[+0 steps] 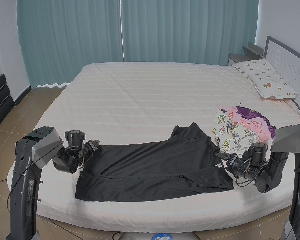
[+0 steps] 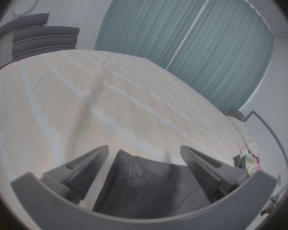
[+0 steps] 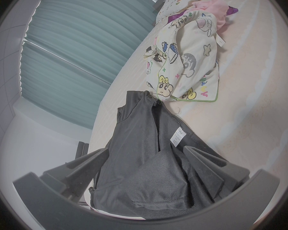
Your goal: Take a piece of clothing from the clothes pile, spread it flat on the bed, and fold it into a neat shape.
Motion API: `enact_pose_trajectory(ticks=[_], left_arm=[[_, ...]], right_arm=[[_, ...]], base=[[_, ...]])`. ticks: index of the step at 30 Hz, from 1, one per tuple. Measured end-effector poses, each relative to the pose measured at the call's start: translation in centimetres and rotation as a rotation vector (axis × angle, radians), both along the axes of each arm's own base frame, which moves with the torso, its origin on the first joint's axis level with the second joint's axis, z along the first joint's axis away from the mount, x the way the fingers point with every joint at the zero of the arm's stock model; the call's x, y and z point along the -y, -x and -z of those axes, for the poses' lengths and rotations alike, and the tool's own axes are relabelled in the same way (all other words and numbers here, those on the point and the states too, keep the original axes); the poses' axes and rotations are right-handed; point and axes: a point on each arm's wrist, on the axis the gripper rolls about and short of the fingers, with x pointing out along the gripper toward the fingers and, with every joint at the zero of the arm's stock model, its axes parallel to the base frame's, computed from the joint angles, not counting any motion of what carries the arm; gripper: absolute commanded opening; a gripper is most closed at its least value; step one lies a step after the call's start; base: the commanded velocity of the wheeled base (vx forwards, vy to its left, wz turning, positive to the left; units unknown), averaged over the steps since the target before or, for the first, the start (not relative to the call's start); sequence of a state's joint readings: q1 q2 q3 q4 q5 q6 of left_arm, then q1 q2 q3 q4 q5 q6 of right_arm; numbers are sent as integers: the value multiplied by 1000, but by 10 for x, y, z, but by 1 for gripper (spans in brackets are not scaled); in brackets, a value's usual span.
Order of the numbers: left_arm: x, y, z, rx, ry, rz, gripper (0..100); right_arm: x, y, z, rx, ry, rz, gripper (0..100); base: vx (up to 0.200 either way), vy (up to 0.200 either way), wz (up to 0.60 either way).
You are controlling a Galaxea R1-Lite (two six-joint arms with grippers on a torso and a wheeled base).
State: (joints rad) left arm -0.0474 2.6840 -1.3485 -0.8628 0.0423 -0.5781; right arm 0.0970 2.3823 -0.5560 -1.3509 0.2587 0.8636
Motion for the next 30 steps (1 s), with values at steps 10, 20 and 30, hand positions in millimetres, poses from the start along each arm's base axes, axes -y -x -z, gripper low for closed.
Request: enact_pose_trajectory(ticks=[10, 20, 30], left_arm=[[-2, -2, -3, 33, -18, -58, 0], [-1, 5, -4, 45, -16, -90, 0], [1, 16, -7, 29, 5, -106, 0]], right_arm=[[-3, -21, -9, 40, 43, -23, 100], [-19, -82, -34, 83, 236, -4, 100], [-38, -140, -32, 117, 417, -3, 100]], base=[[0, 0, 0], [0, 0, 0], [0, 0, 0]])
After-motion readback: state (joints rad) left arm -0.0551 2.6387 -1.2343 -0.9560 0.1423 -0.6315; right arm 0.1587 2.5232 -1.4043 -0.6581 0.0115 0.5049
